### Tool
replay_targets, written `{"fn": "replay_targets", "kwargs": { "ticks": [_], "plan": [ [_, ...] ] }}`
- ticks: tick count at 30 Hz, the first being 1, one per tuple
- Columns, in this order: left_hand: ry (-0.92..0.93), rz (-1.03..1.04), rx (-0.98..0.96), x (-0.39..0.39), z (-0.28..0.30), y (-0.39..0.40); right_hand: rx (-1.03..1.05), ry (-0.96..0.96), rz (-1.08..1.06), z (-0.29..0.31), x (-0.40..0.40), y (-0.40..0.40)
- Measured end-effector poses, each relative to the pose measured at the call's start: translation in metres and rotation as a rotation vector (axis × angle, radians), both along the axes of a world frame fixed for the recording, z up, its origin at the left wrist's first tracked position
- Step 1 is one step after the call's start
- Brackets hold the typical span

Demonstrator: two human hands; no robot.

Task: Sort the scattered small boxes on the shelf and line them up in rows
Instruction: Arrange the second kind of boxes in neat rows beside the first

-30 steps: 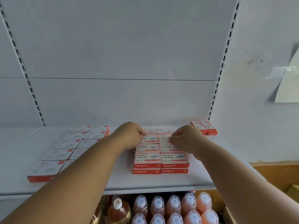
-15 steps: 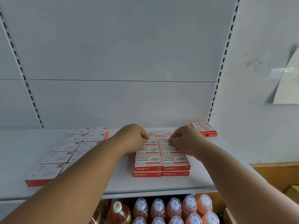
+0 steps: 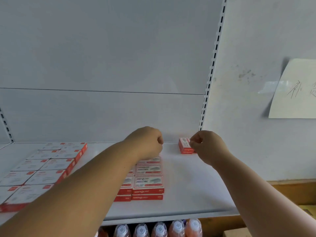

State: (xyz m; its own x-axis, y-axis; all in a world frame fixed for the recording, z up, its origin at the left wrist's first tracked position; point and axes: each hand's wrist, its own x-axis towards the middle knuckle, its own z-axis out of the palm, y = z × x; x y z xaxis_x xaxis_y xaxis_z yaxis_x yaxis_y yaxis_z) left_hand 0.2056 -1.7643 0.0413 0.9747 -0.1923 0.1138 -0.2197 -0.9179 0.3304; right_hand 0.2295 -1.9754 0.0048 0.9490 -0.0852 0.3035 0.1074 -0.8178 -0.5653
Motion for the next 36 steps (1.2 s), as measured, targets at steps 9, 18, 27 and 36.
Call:
{"fn": "replay_targets", "kwargs": {
  "ticks": [9,18,27,36],
  "plan": [
    [0.269,0.16,0.055,0.066,-0.009,-0.095,-0.025,0.226,0.083,-0.003,0.048,-0.049],
    [0.34,0.323,-0.023,0.072,-0.022,-0.111,0.106,0.421,0.218,-0.004,0.069,-0.064],
    [0.299,0.4,-0.386,0.061,-0.027,-0.111,-0.011,0.44,0.207,0.002,0.075,-0.062],
    [0.165,0.342,-0.524,0.05,-0.014,-0.088,0.842,0.525,0.267,0.01,0.066,-0.064]
  ]
}}
